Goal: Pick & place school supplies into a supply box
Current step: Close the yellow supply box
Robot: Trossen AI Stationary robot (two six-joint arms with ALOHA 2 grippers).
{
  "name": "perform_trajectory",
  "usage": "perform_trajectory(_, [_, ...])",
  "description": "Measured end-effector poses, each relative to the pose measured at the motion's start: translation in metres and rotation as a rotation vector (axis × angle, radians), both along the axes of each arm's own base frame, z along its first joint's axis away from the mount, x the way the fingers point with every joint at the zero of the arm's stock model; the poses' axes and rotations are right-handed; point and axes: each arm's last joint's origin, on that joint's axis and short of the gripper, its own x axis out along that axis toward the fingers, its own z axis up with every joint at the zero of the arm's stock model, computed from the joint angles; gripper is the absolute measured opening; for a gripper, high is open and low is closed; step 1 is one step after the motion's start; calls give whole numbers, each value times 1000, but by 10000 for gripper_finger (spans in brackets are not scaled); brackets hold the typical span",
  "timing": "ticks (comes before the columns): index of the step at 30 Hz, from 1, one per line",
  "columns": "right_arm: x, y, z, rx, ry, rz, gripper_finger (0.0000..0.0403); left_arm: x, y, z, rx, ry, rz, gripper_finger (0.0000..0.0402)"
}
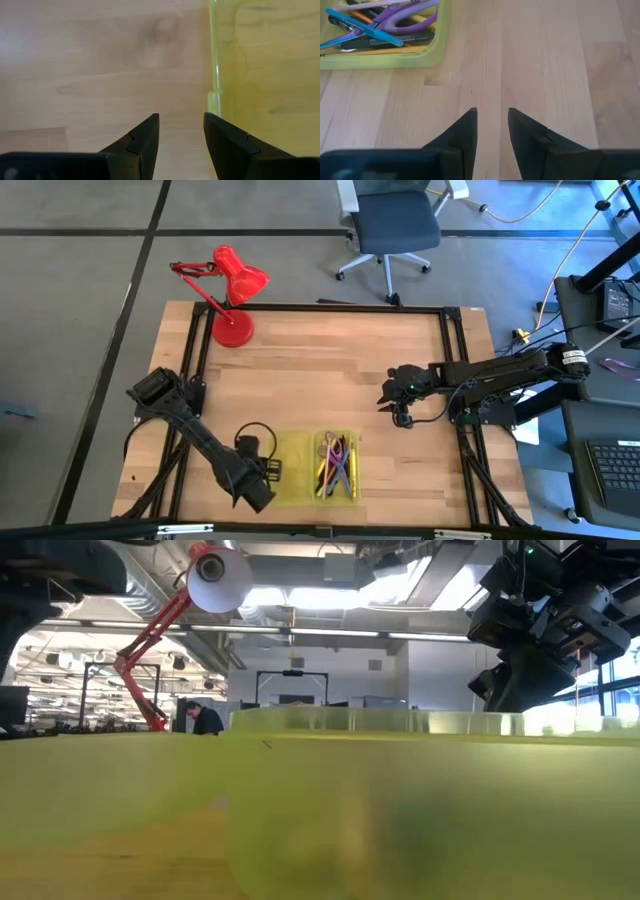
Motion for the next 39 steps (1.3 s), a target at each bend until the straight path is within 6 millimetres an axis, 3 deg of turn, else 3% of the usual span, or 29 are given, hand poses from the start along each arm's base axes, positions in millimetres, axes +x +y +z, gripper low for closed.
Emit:
perform_trajectory(6, [0,0,0,16,4,-19,114,-2,2,-5,-14,31,-15,150])
perform_trajectory(11, [0,0,0,16,4,-19,114,-3,1,-21,-68,-1,-56,147])
perform_trajectory(20, [0,0,0,16,5,-19,114,-13,-1,-34,-71,72,-400,149])
perform_trajectory(26, [0,0,0,17,6,-20,114,-24,-6,-40,68,17,-582,148])
perform_trajectory(31, [-1,1,-1,93,31,-77,114,-35,-6,-52,96,-16,-631,146])
perform_trajectory(39, [-4,20,-2,180,81,-52,114,-45,-17,-56,195,-101,-738,150])
